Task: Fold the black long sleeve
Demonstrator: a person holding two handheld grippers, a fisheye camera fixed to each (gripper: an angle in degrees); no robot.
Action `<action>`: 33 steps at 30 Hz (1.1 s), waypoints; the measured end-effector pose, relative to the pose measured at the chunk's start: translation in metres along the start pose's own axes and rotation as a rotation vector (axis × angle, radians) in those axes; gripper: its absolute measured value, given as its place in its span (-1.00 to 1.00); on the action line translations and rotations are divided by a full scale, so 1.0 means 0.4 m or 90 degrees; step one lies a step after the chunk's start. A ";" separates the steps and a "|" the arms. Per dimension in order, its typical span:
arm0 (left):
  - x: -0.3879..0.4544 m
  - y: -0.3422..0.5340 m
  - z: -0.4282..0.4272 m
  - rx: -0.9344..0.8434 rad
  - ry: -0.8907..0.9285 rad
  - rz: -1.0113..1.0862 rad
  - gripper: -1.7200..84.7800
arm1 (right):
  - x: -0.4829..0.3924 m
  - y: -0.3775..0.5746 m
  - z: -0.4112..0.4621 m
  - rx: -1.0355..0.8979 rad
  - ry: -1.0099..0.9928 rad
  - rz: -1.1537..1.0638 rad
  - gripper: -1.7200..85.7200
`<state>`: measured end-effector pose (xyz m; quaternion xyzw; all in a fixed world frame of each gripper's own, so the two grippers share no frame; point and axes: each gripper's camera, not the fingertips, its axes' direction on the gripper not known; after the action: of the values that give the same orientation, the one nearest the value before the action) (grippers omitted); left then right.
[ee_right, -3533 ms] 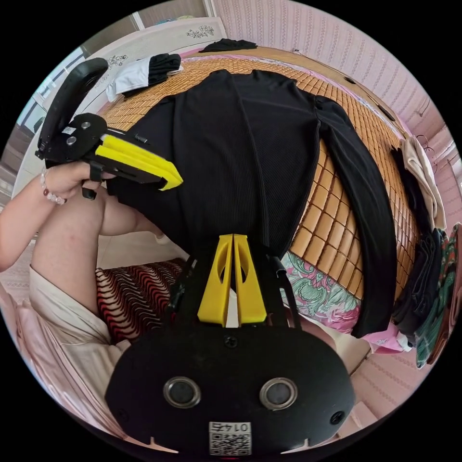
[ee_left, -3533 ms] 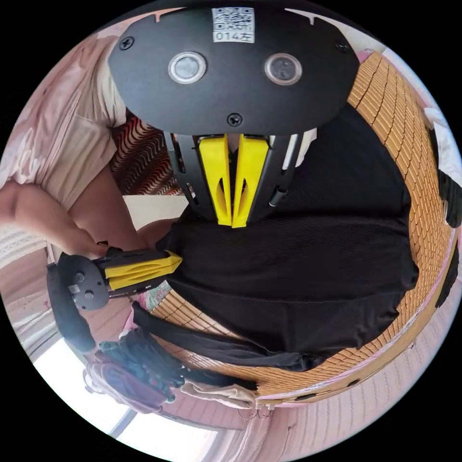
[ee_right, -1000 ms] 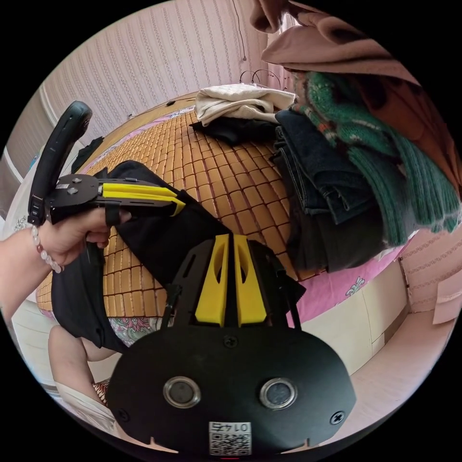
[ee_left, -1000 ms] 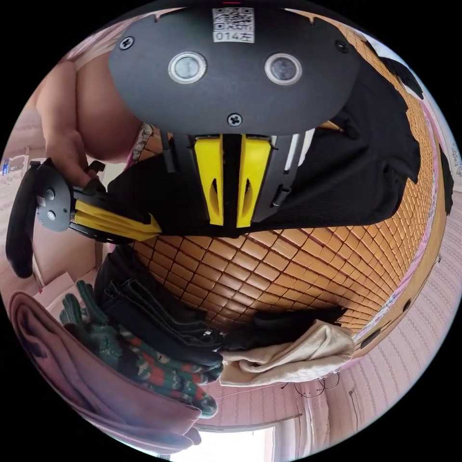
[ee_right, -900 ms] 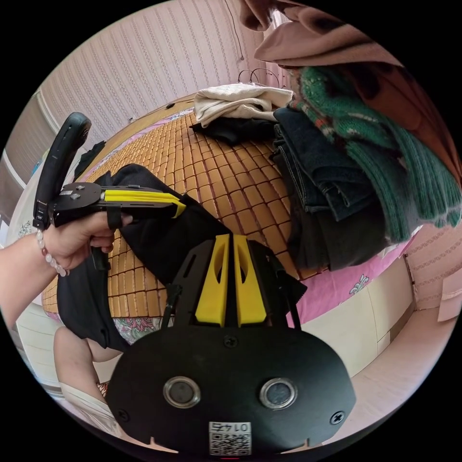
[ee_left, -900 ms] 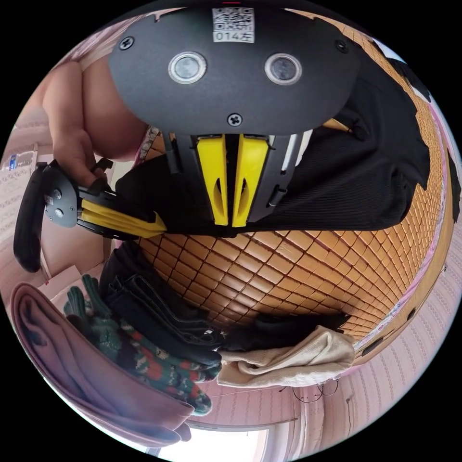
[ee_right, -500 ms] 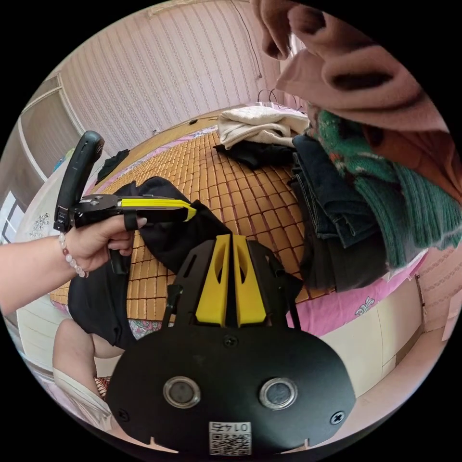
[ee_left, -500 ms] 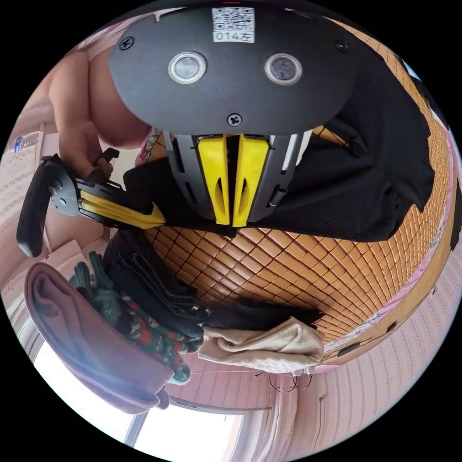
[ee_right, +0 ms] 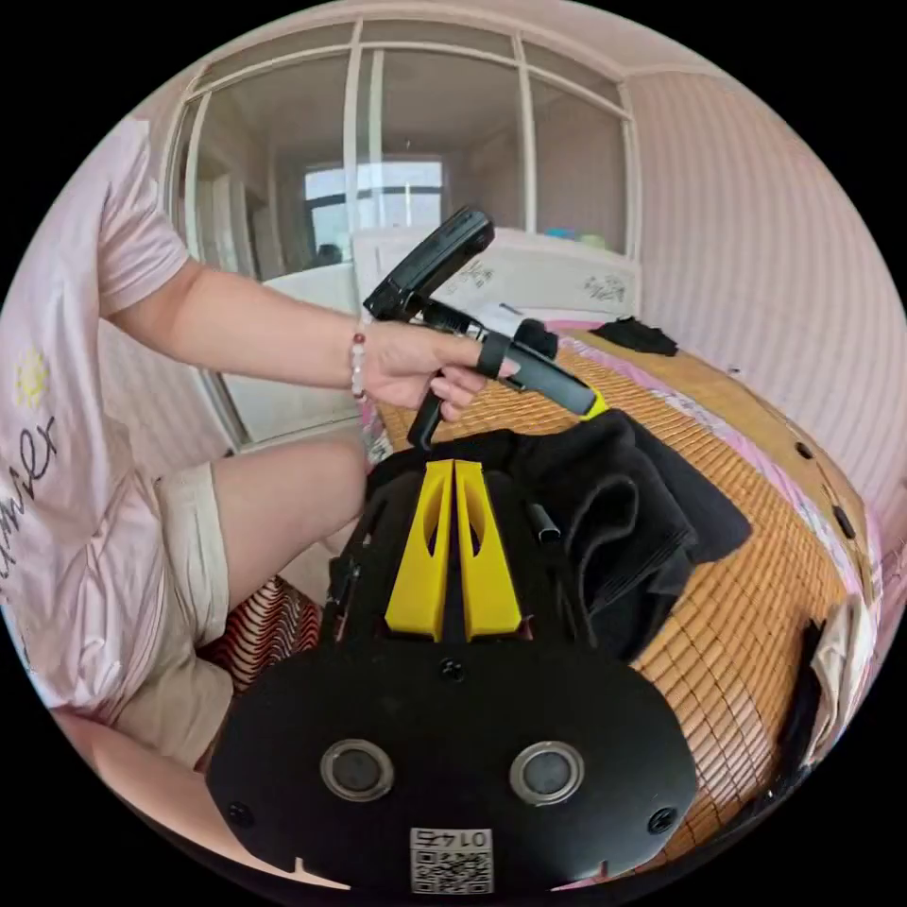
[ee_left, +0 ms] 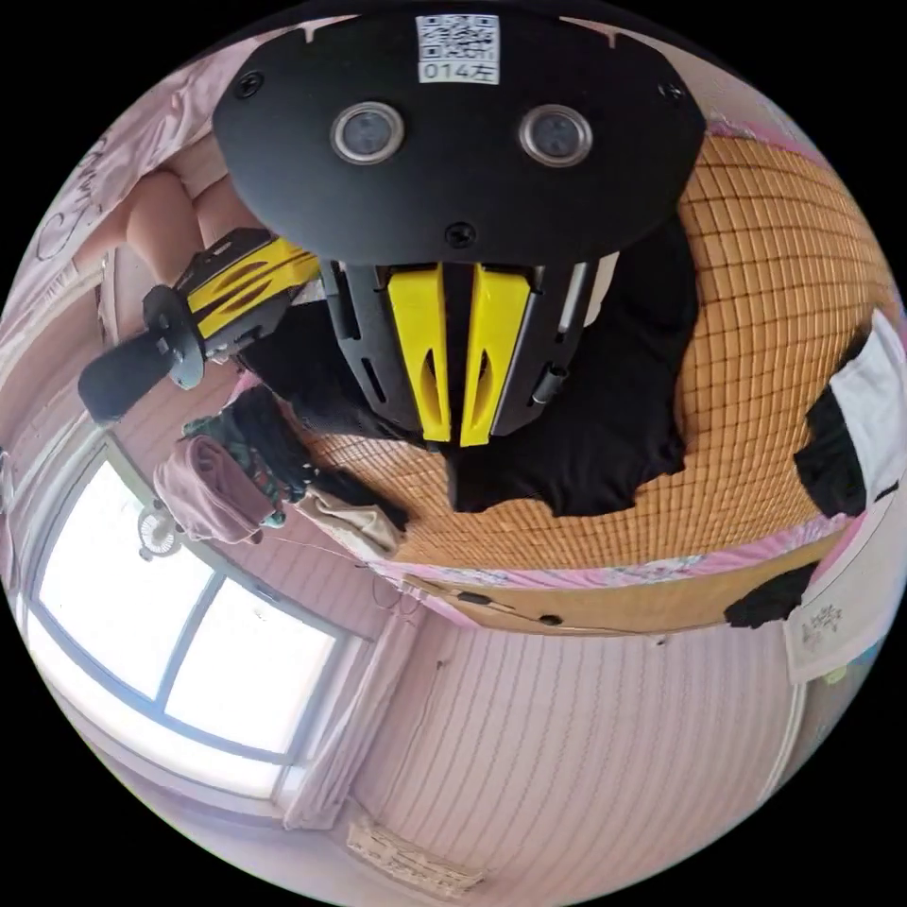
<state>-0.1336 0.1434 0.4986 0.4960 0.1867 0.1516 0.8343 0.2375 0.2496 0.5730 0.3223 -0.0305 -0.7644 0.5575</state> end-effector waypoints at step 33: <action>-0.385 0.097 -0.193 -0.343 0.051 0.030 -0.97 | 0.023 -0.292 0.435 -0.208 -0.015 0.145 -0.98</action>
<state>-0.3083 0.1534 0.5237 0.2538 0.1607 0.2347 0.9245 0.0470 0.2311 0.6589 0.2129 0.0506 -0.6949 0.6850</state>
